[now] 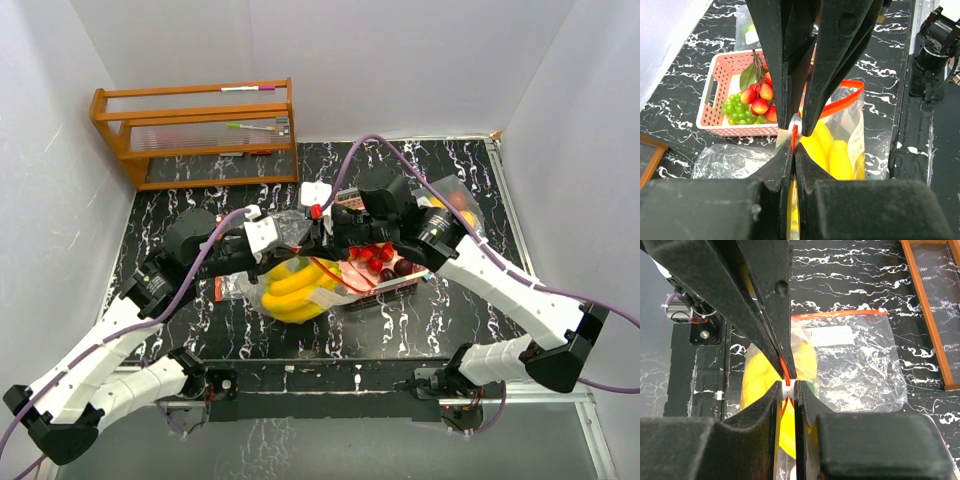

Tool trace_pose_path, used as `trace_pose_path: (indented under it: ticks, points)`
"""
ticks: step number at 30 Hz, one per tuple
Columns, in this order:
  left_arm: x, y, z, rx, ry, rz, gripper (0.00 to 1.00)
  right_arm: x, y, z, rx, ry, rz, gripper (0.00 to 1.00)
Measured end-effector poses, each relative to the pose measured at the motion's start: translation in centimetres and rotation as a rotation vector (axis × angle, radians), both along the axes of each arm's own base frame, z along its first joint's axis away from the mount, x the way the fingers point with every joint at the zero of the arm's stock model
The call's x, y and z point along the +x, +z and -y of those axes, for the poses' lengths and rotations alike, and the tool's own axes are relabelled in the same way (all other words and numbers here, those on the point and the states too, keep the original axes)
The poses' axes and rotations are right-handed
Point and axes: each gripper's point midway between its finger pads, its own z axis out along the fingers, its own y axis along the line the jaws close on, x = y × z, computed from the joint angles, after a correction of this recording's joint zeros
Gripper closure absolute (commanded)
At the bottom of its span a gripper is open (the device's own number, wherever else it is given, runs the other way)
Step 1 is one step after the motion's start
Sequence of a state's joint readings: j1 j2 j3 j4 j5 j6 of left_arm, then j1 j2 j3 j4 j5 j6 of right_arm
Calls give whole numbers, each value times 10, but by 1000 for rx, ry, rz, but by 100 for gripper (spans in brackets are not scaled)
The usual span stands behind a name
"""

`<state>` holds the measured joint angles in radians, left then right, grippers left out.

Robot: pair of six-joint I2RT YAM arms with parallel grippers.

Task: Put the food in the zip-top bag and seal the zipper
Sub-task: Zip the zipper food storage bag at the center of the board.

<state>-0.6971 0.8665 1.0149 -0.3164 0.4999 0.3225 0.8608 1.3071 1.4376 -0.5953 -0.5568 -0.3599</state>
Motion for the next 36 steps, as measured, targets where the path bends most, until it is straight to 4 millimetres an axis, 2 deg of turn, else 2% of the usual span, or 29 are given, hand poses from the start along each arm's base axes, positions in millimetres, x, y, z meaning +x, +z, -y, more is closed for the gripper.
trace_pose_path:
  ticks: [15,30,36]
  points:
    - [7,9,-16,22,86,55,100,15,-24,12,-37,-72,-27,92]
    - [13,35,-35,11,175,151,100,30,-53,35,-50,-161,-73,92]
    - [17,43,-40,10,205,183,100,35,-58,47,-50,-200,-83,92]
